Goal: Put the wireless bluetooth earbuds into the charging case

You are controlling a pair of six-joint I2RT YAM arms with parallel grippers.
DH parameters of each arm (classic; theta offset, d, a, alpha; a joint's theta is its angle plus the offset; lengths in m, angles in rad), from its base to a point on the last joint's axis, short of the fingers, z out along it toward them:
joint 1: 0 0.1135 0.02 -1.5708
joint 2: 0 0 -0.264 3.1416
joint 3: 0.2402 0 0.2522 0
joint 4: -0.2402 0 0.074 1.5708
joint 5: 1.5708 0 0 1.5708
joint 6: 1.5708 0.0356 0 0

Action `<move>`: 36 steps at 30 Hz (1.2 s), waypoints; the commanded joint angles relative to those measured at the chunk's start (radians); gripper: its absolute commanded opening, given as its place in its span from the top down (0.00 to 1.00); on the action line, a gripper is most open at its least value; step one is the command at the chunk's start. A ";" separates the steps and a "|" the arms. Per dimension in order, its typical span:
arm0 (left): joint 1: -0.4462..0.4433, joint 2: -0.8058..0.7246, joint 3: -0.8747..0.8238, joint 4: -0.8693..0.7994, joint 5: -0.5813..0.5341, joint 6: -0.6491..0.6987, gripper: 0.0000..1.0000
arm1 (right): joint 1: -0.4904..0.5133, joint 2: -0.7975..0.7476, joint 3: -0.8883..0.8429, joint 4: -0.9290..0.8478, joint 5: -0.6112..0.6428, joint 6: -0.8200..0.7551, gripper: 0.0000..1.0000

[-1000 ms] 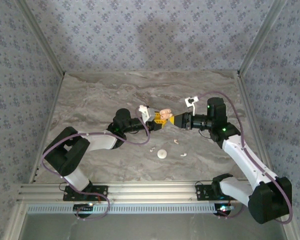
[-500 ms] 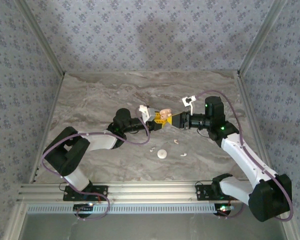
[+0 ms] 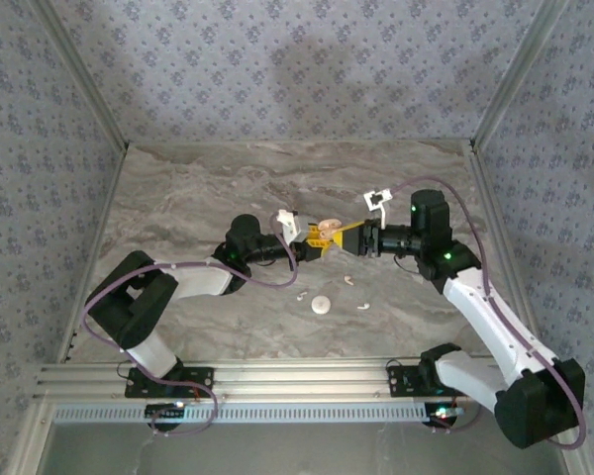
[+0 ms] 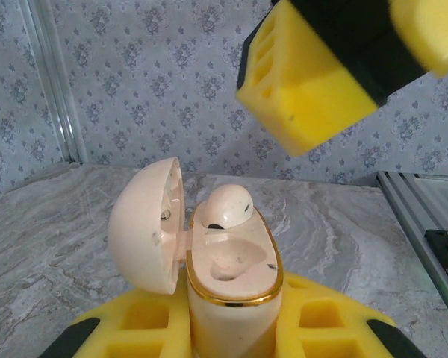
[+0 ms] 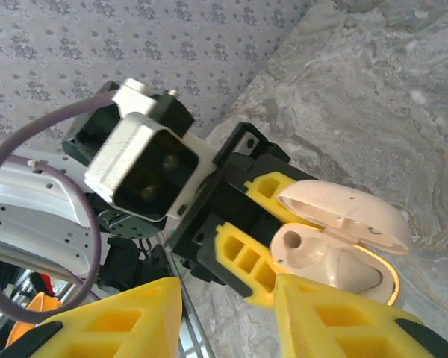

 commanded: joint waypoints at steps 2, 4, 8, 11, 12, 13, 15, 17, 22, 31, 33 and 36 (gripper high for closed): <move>-0.007 -0.019 0.027 0.018 0.025 0.012 0.83 | -0.033 -0.041 0.036 -0.067 0.040 -0.037 0.61; -0.007 -0.021 0.026 0.018 0.027 0.012 0.83 | -0.043 -0.038 0.041 -0.075 0.046 -0.036 0.64; -0.007 -0.026 0.022 0.017 0.025 0.015 0.83 | -0.046 -0.020 0.051 -0.084 0.074 -0.036 0.65; -0.007 -0.027 0.020 0.010 0.019 0.018 0.83 | -0.043 -0.005 0.063 -0.112 0.099 -0.046 0.65; -0.008 -0.030 0.018 0.007 0.011 0.019 0.83 | -0.041 -0.002 0.070 -0.140 0.124 -0.056 0.65; -0.008 -0.030 0.014 0.004 0.002 0.019 0.83 | -0.040 -0.001 0.079 -0.178 0.156 -0.068 0.65; -0.008 -0.029 0.004 0.000 -0.016 0.022 0.83 | -0.040 -0.004 0.093 -0.266 0.219 -0.091 0.65; -0.008 -0.028 -0.014 0.004 -0.037 0.015 0.83 | -0.039 -0.006 0.109 -0.358 0.302 -0.090 0.65; -0.007 -0.027 -0.072 0.023 -0.075 0.008 0.83 | -0.013 0.002 0.140 -0.610 0.528 -0.017 0.65; -0.008 -0.036 -0.154 0.031 -0.112 0.017 0.83 | 0.081 0.036 0.027 -0.713 0.677 0.127 0.64; -0.003 -0.041 -0.167 0.030 -0.122 0.018 0.83 | 0.108 0.072 0.020 -0.680 0.700 0.106 0.64; 0.011 -0.045 -0.186 0.031 -0.127 0.010 0.83 | 0.149 0.160 0.051 -0.651 0.720 0.027 0.64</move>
